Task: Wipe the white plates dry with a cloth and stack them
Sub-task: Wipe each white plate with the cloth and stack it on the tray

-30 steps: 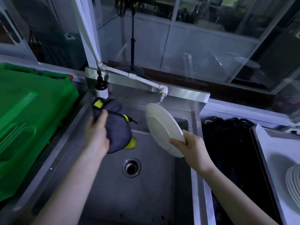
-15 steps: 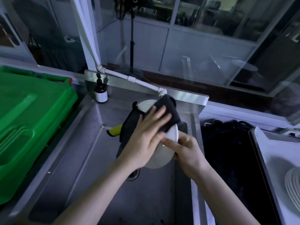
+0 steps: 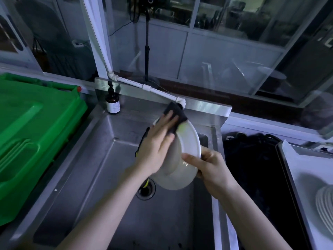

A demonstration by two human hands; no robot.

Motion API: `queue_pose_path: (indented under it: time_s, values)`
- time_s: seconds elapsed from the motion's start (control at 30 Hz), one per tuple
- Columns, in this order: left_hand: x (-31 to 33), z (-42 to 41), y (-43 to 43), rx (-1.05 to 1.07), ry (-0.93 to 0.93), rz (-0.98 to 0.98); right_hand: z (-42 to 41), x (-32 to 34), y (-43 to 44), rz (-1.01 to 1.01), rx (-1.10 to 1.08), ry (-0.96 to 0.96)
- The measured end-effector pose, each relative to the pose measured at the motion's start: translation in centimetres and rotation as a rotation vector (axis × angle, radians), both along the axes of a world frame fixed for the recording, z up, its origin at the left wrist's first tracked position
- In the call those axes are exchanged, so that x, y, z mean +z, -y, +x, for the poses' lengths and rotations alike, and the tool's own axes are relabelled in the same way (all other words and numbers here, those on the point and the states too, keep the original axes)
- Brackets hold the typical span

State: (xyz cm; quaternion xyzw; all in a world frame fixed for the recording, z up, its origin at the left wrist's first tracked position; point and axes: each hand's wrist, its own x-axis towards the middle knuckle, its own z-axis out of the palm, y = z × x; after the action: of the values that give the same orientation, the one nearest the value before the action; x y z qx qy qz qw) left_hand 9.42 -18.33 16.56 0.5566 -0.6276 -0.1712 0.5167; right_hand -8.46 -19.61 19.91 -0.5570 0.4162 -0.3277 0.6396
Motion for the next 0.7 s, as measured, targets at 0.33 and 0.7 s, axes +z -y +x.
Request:
queue_pose_path:
  time_s: [0.33, 0.7]
  values:
    - [-3.2, -0.7, -4.4, 0.151, -0.103, 0.041, -1.3, 1.7, 1.3, 0.244, -0.234, 0.438]
    - [-2.1, -4.6, -3.8, 0.031, 0.195, -0.102, 0.3, 1.4, 1.2, 0.394, -0.378, 0.586]
